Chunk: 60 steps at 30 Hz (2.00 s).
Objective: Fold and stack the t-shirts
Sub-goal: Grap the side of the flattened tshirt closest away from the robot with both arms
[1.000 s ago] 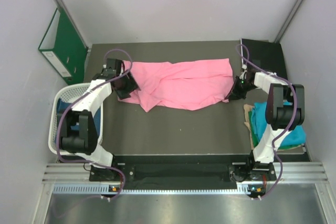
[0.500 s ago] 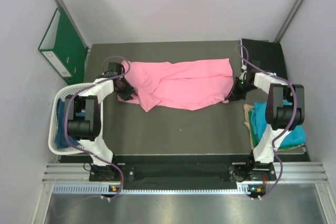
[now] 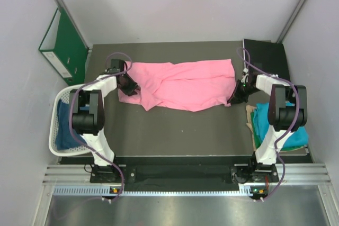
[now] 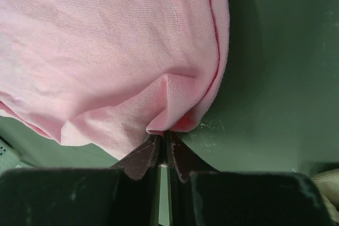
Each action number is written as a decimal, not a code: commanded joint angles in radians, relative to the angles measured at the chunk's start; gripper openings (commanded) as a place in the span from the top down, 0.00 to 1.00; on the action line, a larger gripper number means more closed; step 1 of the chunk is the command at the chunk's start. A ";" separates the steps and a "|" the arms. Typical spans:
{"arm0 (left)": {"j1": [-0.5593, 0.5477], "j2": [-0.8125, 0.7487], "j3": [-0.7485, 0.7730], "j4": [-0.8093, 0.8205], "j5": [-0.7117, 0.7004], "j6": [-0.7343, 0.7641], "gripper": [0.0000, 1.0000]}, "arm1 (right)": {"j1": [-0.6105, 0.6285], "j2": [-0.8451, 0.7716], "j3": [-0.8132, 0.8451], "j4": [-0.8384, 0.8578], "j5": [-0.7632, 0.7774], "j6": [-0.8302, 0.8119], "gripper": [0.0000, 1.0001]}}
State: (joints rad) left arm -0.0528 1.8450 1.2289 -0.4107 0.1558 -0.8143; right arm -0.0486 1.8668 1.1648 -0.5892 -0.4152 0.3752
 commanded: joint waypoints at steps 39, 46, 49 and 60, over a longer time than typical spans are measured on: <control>0.007 -0.348 -0.197 -0.083 0.025 0.038 0.26 | 0.000 0.009 0.012 0.009 -0.042 -0.021 0.95; 0.011 -0.202 -0.134 0.024 0.040 0.027 0.55 | 0.000 0.006 0.015 0.008 -0.040 -0.022 0.95; 0.013 -0.152 -0.079 0.038 0.045 0.021 0.57 | 0.000 0.006 0.012 0.008 -0.036 -0.021 0.95; 0.014 0.026 0.086 0.049 0.073 0.020 0.65 | -0.002 0.015 0.025 0.006 -0.030 -0.009 0.95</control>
State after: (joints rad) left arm -0.0452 1.8385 1.2491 -0.4053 0.2066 -0.7876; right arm -0.0486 1.8751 1.1648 -0.5922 -0.4397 0.3676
